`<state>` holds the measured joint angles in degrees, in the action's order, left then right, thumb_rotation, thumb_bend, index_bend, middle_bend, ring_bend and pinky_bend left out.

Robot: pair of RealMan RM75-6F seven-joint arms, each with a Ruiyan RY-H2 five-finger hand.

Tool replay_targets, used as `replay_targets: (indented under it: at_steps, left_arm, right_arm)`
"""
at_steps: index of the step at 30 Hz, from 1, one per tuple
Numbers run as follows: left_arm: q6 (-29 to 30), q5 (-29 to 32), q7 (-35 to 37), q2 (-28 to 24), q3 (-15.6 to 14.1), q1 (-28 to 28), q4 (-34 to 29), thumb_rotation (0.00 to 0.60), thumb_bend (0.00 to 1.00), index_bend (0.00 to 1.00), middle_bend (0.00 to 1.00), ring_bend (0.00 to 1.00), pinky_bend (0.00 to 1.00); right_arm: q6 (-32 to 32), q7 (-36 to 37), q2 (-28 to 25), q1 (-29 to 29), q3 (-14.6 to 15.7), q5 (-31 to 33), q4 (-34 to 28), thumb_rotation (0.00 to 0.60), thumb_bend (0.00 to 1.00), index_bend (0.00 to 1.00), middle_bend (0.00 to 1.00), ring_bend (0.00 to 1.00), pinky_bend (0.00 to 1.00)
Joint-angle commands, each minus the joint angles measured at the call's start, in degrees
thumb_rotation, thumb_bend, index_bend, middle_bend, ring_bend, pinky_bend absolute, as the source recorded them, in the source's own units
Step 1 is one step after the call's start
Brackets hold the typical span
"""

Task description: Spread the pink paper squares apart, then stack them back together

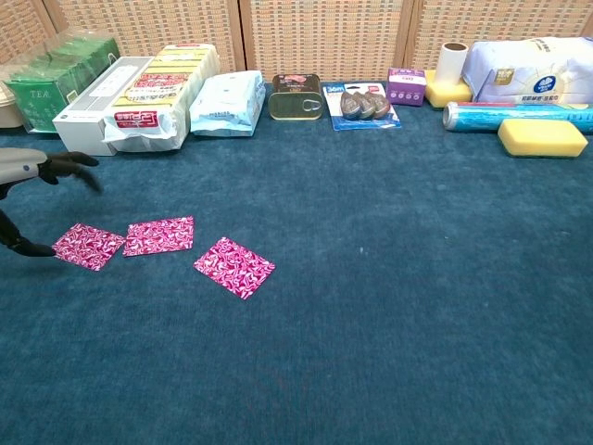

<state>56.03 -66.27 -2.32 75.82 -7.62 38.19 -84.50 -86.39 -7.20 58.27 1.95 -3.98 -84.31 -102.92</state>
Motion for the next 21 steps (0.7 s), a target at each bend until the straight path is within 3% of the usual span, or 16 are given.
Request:
replay_targets:
  at_steps: [1,6,21]
  left_arm:
    - [-0.54,-2.67,2.45,1.21,0.36,-1.74,2.76,0.600,0.19,0.26,0.00,0.04,0.13]
    - [-1.03,-4.54,3.08,2.09,1.07,-2.69,4.47,0.600,0.19,0.31,0.00,0.04,0.13]
    - [-1.98,-4.66,-3.40,4.33,3.85,-3.60,5.72,0.600,0.19,0.31,0.00,0.04,0.13]
  right_arm:
    - [-0.01,0.05,0.04,-0.01,0.00,0.02,0.02,0.600,0.00,0.10,0.00,0.00,0.00]
    - [0.09,0.40,-0.06,0.01,-0.02,0.07,0.07,0.600,0.00,0.10,0.00,0.00,0.00]
    - [0.14,1.31,-0.48,-0.03,0.01,-0.01,-0.03,0.600,0.00,0.10,0.00,0.00,0.00]
